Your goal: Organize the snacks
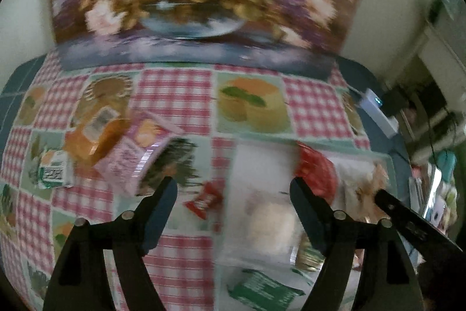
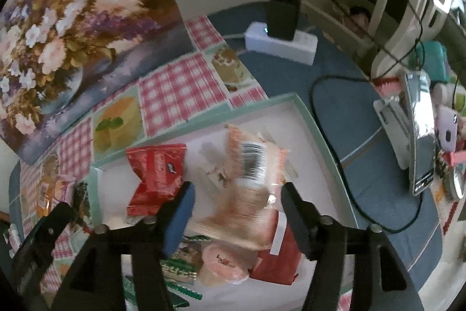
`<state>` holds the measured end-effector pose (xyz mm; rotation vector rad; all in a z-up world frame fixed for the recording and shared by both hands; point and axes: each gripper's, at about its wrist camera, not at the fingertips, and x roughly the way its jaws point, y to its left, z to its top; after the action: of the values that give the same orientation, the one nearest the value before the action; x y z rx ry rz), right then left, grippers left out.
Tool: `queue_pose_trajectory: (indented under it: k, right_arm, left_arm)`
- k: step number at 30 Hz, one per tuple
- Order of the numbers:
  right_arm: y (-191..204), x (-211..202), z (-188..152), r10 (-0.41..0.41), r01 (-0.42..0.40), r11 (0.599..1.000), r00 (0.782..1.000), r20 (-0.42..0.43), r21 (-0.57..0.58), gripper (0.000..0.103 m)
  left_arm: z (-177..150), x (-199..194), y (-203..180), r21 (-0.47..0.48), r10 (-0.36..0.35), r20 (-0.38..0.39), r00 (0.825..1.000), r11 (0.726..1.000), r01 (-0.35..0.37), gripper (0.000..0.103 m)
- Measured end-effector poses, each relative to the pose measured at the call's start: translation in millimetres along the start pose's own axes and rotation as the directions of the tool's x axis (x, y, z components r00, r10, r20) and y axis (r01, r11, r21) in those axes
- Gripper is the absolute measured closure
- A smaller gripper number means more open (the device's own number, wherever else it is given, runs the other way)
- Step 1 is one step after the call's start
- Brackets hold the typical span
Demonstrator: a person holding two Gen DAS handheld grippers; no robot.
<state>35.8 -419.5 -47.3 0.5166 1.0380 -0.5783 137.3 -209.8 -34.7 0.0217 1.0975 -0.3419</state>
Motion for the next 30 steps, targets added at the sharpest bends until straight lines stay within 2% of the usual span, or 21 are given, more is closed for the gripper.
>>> queue_pose_trajectory:
  k: [4, 6, 10, 14, 17, 20, 21, 23, 27, 30]
  right_arm:
    - [8, -14, 2, 0.029, -0.028, 1.0, 0.999, 0.032, -0.011, 0.028]
    - [15, -20, 3, 0.032, -0.031, 0.999, 0.998, 0.045, -0.027, 0.027]
    - [32, -25, 2, 0.042, -0.038, 0.997, 0.997, 0.064, -0.07, 0.017]
    - [55, -19, -5, 0.065, -0.06, 0.992, 0.997, 0.041, -0.113, 0.017]
    - [71, -19, -11, 0.091, -0.085, 0.988, 0.995, 0.038, -0.132, 0.014]
    - [94, -24, -20, 0.126, -0.116, 0.978, 0.991, 0.047, -0.173, 0.006]
    - [100, -24, -21, 0.135, -0.124, 0.974, 0.99, 0.048, -0.187, 0.003]
    - [115, -26, -27, 0.159, -0.144, 0.965, 0.986, 0.049, -0.219, 0.0]
    - [143, -24, -41, 0.203, -0.189, 0.946, 0.979, 0.026, -0.262, 0.0]
    - [162, -22, -50, 0.219, -0.207, 0.934, 0.976, 0.011, -0.293, 0.0]
  left_arm:
    - [5, -3, 30, -0.073, 0.024, 0.011, 1.0, 0.997, -0.023, 0.022]
    - [7, -5, 48, -0.114, 0.041, 0.012, 0.999, 0.993, -0.039, 0.022]
    - [8, -6, 82, -0.191, 0.081, 0.003, 0.997, 0.978, -0.079, 0.022]
    - [8, -12, 115, -0.254, 0.118, -0.005, 0.993, 0.96, -0.115, 0.022]
    - [8, -17, 138, -0.282, 0.171, -0.004, 0.985, 0.945, -0.166, 0.016]
    - [8, -23, 160, -0.294, 0.234, -0.004, 0.972, 0.929, -0.224, 0.013]
    - [7, -25, 168, -0.303, 0.25, -0.004, 0.968, 0.922, -0.24, 0.007]
    - [5, -30, 183, -0.322, 0.281, 0.002, 0.96, 0.909, -0.265, 0.002]
    - [3, -40, 212, -0.359, 0.329, 0.007, 0.944, 0.882, -0.305, 0.002]
    - [2, -46, 229, -0.387, 0.334, 0.008, 0.942, 0.87, -0.305, 0.002]
